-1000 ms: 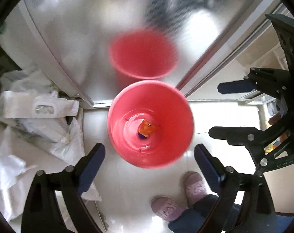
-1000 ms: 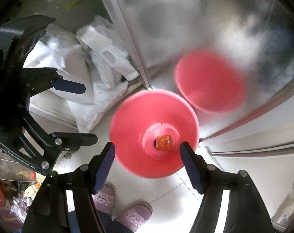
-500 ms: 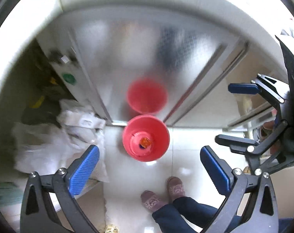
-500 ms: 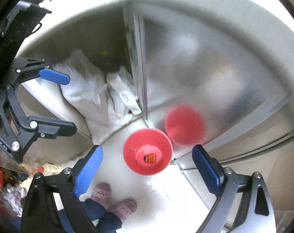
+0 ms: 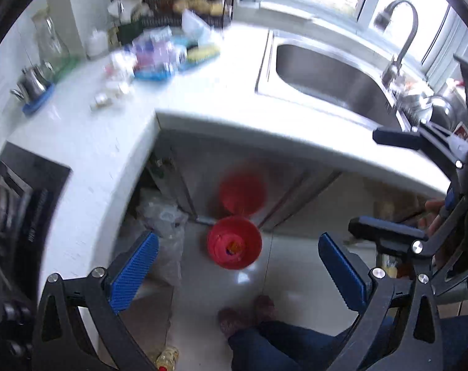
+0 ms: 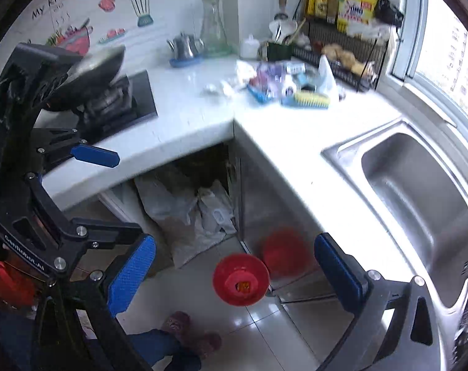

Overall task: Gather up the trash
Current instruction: 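Raise both tools back up to the counter, then grasp the white gloves with the left tool while the right tool grasps the yellow brush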

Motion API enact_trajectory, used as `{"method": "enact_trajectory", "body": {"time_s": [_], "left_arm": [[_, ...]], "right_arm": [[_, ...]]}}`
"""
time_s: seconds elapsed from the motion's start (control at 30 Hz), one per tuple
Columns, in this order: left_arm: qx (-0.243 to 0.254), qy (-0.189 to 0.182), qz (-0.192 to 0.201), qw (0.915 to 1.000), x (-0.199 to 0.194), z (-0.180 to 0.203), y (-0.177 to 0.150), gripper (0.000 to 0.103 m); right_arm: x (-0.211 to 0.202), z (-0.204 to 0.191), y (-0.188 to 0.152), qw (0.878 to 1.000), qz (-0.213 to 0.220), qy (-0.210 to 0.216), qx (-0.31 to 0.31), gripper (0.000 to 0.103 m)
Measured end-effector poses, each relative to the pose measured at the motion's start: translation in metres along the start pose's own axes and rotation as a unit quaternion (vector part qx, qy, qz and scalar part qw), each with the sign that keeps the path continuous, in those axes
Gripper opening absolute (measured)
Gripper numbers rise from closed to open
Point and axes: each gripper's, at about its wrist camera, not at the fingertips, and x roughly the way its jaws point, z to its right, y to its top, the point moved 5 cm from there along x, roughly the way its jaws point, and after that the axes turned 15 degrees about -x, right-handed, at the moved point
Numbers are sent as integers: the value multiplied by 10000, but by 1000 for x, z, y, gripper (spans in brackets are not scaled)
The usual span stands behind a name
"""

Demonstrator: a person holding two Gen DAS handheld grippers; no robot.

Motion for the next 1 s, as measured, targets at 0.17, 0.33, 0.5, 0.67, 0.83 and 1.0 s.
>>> {"method": "enact_trajectory", "body": {"time_s": [0.17, 0.33, 0.5, 0.67, 0.83, 1.0], "left_arm": [[92, 102, 472, 9988, -46, 7, 33, 103], [135, 331, 889, 9954, -61, 2, 63, 103], [68, 79, 896, 9959, -58, -10, 93, 103], [22, 389, 946, 9948, -43, -33, 122, 103], [136, 376, 690, 9968, -16, -56, 161, 103], [122, 278, 371, 9989, 14, -79, 202, 103]], "right_arm": [[-28, 13, 29, 9994, 303, -137, 11, 103], [-40, 29, 54, 9976, 389, -573, 44, 103], [-39, 44, 74, 9937, 680, -882, -147, 103], [-15, 60, 93, 9947, 433, -925, -109, 103], [14, 90, 117, 9967, 170, -534, 591, 103], [39, 114, 147, 9942, 59, -620, 872, 103]]}}
